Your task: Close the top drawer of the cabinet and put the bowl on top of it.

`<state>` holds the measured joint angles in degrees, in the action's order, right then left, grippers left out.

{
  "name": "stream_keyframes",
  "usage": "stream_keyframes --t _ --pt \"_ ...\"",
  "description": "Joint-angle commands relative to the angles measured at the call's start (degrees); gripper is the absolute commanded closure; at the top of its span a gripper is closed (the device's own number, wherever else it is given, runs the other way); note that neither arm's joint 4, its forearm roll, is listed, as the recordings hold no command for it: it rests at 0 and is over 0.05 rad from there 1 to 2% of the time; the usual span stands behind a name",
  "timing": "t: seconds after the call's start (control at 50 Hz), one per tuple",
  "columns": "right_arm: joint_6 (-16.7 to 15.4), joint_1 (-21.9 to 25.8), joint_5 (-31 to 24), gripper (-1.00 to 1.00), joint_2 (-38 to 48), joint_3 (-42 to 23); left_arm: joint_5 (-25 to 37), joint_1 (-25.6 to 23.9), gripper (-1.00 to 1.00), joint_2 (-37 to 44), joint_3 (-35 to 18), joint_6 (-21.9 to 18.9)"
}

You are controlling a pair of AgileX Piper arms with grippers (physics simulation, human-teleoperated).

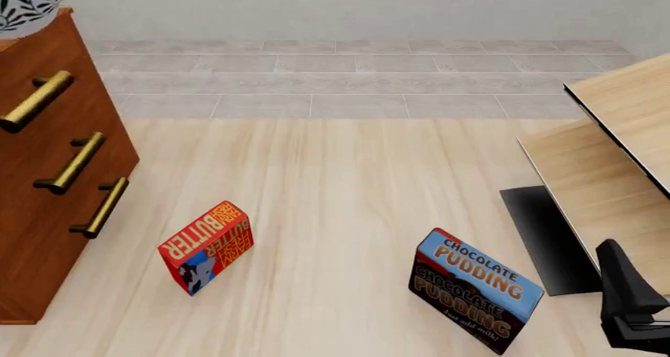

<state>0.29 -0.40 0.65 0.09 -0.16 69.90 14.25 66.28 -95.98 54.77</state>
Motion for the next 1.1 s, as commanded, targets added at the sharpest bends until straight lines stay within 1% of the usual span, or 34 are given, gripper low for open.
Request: stream_keyframes --t 0.02,0.04,0.08,0.1,0.12,0.16,0.18,0.2,0.22,0.24,0.28,0.3,0.34,0.36,0.4,0.42,0.48,0.52,0.54,0.58,0.64,0.68,0.74,0.76,0.8,0.84,0.92,0.94,1.04,1.06,1.1 --pt "0.1 -0.2 0.0 -1.0 0.0 0.0 0.0 4.8 1.0 0.4 -0.2 1.7" --pt "0.1 -0.2 0.0 -1.0 0.0 -0.1 0.0 4.4 1.0 0.4 0.0 2.2" --pt "0.2 -0.2 0.0 -1.0 0.0 -0.1 0.0 5.4 1.0 0.3 0.5 3.1" --pt "0.2 -0.2 -0.1 -1.0 0.0 -0.1 0.0 4.8 1.0 0.1 1.0 4.1" --pt "0.1 -0.2 -0.1 -1.0 0.0 -0.1 0.0 5.9 1.0 0.0 1.3 4.4" --pt "0.2 -0.2 0.0 -1.0 0.0 -0.1 0.0 6.2 1.0 -0.2 1.7 5.8" --pt "0.2 -0.2 0.0 -1.0 0.0 0.0 0.0 7.2 1.0 0.0 1.3 5.8" --pt "0.2 -0.2 0.0 -1.0 0.0 0.0 0.0 7.5 1.0 0.0 1.4 6.3" --pt "0.2 -0.2 0.0 -1.0 0.0 0.0 0.0 7.5 1.0 0.3 1.0 6.0" --pt "0.2 -0.2 0.0 -1.0 0.0 0.0 0.0 8.7 1.0 0.1 1.2 6.3" --pt "0.2 -0.2 0.0 -1.0 0.0 0.0 0.0 8.5 1.0 -0.1 1.4 6.6" --pt "0.1 -0.1 0.0 -1.0 0.0 0.0 0.0 9.4 1.0 3.2 -2.0 6.9" --pt "0.1 0.0 0.0 -1.0 0.0 0.0 0.0 9.6 1.0 4.0 -3.1 6.9" --pt "0.0 0.0 0.0 -1.0 0.0 0.0 0.0 10.6 1.0 4.1 -3.2 7.0" --pt "0.0 0.0 0.0 -1.0 0.0 0.0 0.0 10.7 1.0 4.3 -3.4 7.2" --pt "0.0 0.0 -0.1 -1.0 0.0 0.0 0.0 12.0 1.0 4.6 -3.4 7.0" --pt "0.0 0.0 -0.1 -1.0 0.0 0.0 0.0 12.2 1.0 5.0 -3.8 7.3" --pt "0.0 -0.1 -0.1 -1.0 0.0 0.0 0.0 13.5 1.0 5.2 -3.6 7.4" --pt "0.0 -0.1 -0.1 -1.0 0.0 0.0 0.0 13.2 1.0 5.4 -3.9 7.8" --pt "0.0 -0.1 -0.1 -1.0 0.0 0.0 0.0 14.8 1.0 5.9 -4.5 7.5" --pt "0.0 -0.1 -0.2 -1.0 0.0 -0.1 0.0 15.2 1.0 6.2 -4.7 7.6" --pt "0.0 0.0 -0.2 -1.0 0.0 -0.1 0.0 16.6 1.0 6.8 -4.9 7.6" --pt "-0.1 0.0 -0.2 -1.0 0.0 -0.1 0.0 17.4 1.0 7.4 -5.4 7.7" --pt "-0.1 0.0 -0.2 -1.0 0.0 -0.1 0.0 18.5 1.0 7.7 -5.8 7.3" --pt "-0.1 0.0 -0.3 -1.0 0.0 -0.1 0.0 18.1 1.0 7.7 -5.7 7.7" --pt "-0.1 0.0 -0.3 -1.0 0.0 -0.2 0.0 19.2 1.0 8.1 -5.8 7.5" --pt "-0.1 -0.1 -0.2 -1.0 0.0 -0.1 0.0 19.7 1.0 8.9 -6.6 7.6" --pt "-0.1 -0.1 -0.2 -1.0 0.0 -0.1 0.0 20.6 1.0 9.4 -6.8 7.2" --pt "-0.1 -0.1 -0.1 -1.0 0.0 0.0 0.0 21.3 1.0 10.5 -7.3 7.0" --pt "-0.1 -0.1 -0.1 -1.0 0.0 0.0 0.0 20.5 1.0 10.7 -7.1 7.3" --pt "-0.1 -0.1 -0.1 -1.0 0.0 0.0 0.0 21.5 1.0 11.2 -7.3 6.9"
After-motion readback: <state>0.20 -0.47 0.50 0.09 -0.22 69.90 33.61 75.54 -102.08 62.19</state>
